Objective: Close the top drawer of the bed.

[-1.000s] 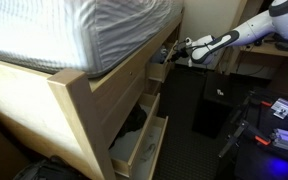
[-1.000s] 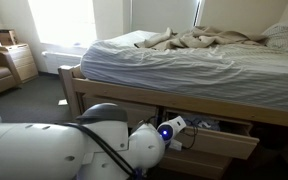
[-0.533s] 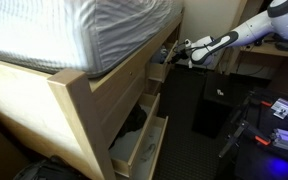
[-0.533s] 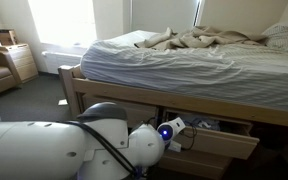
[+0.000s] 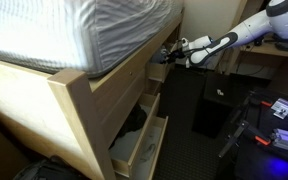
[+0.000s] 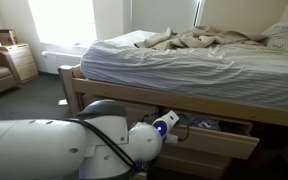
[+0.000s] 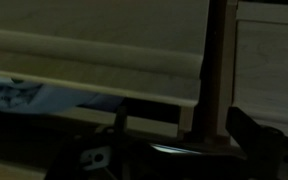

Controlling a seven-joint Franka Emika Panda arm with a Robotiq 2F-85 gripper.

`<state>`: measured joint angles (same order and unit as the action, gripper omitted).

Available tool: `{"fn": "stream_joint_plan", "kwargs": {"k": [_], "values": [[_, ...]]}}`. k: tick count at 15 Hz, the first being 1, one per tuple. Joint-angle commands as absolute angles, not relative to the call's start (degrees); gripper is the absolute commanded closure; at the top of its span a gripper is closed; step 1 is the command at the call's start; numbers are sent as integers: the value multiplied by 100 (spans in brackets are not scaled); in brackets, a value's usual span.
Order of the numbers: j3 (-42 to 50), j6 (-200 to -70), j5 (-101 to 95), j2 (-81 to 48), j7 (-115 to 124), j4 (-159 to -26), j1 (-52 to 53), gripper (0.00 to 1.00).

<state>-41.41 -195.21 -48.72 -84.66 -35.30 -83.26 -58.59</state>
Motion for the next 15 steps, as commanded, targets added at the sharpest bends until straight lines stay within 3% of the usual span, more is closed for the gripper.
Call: {"fn": "stream_joint_plan", "kwargs": {"k": [1, 5, 13, 14, 15], "values": [[-4429, -20167, -5514, -8366, -3690, -8943, -6256, 0], [-4301, -19862, -5292, -8443, -3517, -8521, -5961, 0], [-2360, -19691, -3782, -8295, -3060, -7229, -4421, 0], [-2848, -19851, -4193, -8272, -3112, -7606, -4805, 0], [-2721, -19840, -4031, -8234, -3110, -7539, -4644, 0]]}}
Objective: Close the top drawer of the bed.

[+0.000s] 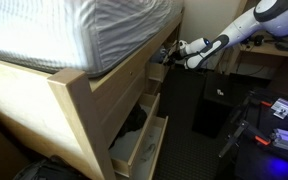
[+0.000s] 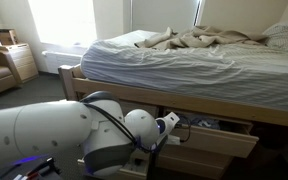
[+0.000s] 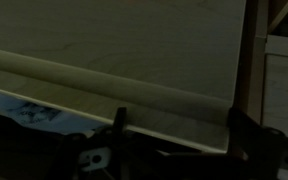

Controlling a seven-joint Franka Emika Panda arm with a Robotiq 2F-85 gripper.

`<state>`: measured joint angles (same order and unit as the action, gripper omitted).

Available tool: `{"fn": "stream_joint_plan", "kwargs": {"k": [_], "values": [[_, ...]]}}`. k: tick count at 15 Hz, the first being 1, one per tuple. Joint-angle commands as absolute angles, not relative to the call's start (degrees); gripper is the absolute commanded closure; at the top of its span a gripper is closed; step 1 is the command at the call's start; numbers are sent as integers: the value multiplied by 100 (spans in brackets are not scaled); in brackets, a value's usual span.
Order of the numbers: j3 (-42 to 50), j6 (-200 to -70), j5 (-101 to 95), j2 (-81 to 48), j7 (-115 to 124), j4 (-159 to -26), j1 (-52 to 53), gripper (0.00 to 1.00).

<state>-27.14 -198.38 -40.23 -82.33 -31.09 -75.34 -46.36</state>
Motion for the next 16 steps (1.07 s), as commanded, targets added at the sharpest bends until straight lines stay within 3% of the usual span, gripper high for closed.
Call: {"fn": "stream_joint_plan", "kwargs": {"k": [1, 10, 16], "values": [[-2618, -19796, -3909, -8229, -3107, -7452, -4522, 0], [-2405, -19764, -3844, -8301, -3085, -7278, -4462, 0], [-3720, -19779, -5227, -8388, -3151, -7925, -5450, 0]]}}
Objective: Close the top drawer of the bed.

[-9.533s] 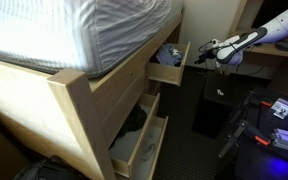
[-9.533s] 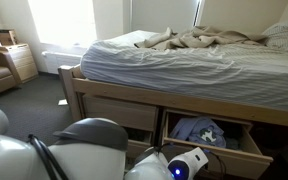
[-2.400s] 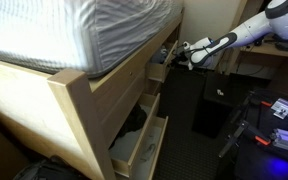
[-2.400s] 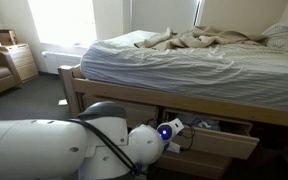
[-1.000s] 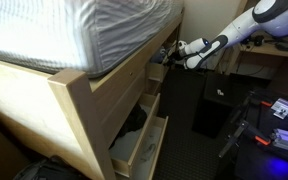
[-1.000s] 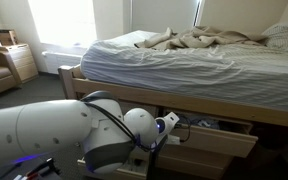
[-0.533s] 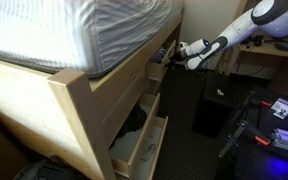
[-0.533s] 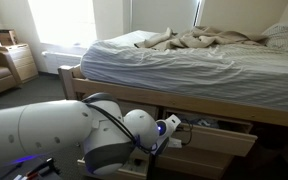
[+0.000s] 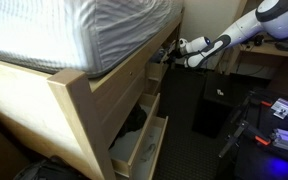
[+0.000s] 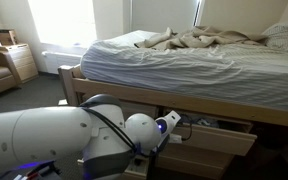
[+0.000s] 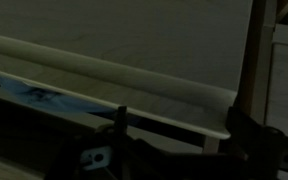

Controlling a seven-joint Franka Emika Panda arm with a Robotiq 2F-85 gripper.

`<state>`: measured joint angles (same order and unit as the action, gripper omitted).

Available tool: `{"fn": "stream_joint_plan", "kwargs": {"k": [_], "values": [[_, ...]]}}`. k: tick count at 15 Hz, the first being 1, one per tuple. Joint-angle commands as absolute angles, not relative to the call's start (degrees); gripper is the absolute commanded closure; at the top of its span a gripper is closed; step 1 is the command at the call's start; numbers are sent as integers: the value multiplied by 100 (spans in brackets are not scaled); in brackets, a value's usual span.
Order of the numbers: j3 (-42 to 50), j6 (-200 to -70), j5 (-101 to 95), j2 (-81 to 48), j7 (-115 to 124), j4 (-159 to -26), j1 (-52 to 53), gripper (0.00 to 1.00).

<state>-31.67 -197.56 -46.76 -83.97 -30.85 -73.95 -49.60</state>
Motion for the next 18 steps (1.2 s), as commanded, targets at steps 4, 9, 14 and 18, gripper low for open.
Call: {"fn": "stream_joint_plan", "kwargs": {"k": [4, 9, 14, 18], "values": [[-3899, -19608, -5484, -8441, -3016, -8079, -5624, 0], [-3722, -19619, -5290, -8442, -2984, -7941, -5423, 0], [-3143, -19262, -4829, -8446, -2939, -7666, -5060, 0], [-3176, -19381, -4848, -8451, -3019, -7765, -5131, 0]]}}
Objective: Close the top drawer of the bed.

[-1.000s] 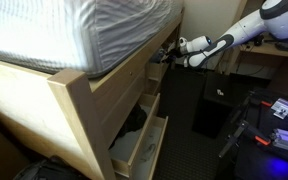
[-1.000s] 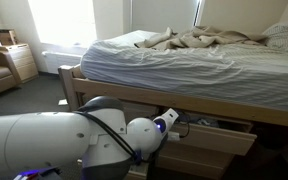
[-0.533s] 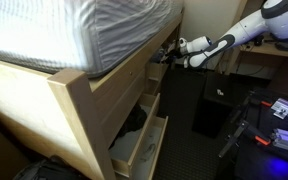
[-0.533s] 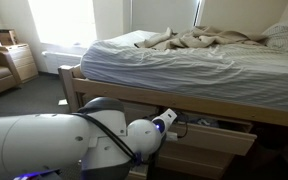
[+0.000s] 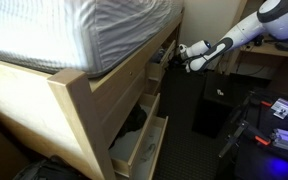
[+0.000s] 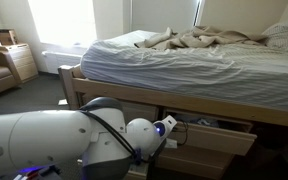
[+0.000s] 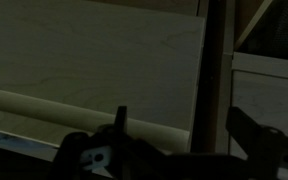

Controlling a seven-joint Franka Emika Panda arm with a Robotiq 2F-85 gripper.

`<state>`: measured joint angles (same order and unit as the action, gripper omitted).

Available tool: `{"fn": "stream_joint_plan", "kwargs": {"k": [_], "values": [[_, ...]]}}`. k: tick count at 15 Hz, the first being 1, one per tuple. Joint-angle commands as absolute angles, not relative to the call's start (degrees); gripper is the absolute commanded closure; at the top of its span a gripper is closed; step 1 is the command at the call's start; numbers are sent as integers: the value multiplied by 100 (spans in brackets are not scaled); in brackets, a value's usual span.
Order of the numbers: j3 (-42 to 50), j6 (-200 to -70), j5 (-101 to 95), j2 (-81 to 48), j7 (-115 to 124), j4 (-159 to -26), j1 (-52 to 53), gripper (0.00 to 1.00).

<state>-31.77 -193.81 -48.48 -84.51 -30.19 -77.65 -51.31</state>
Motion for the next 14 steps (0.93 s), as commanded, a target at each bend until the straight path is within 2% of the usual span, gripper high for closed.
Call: {"fn": "stream_joint_plan", "kwargs": {"k": [1, 10, 14], "values": [[-3188, -19381, -4848, -8450, -3019, -7765, -5130, 0], [-3949, -19025, -5019, -8450, -3016, -8427, -5728, 0], [-3849, -19185, -4915, -8450, -2961, -8291, -5557, 0]]}}
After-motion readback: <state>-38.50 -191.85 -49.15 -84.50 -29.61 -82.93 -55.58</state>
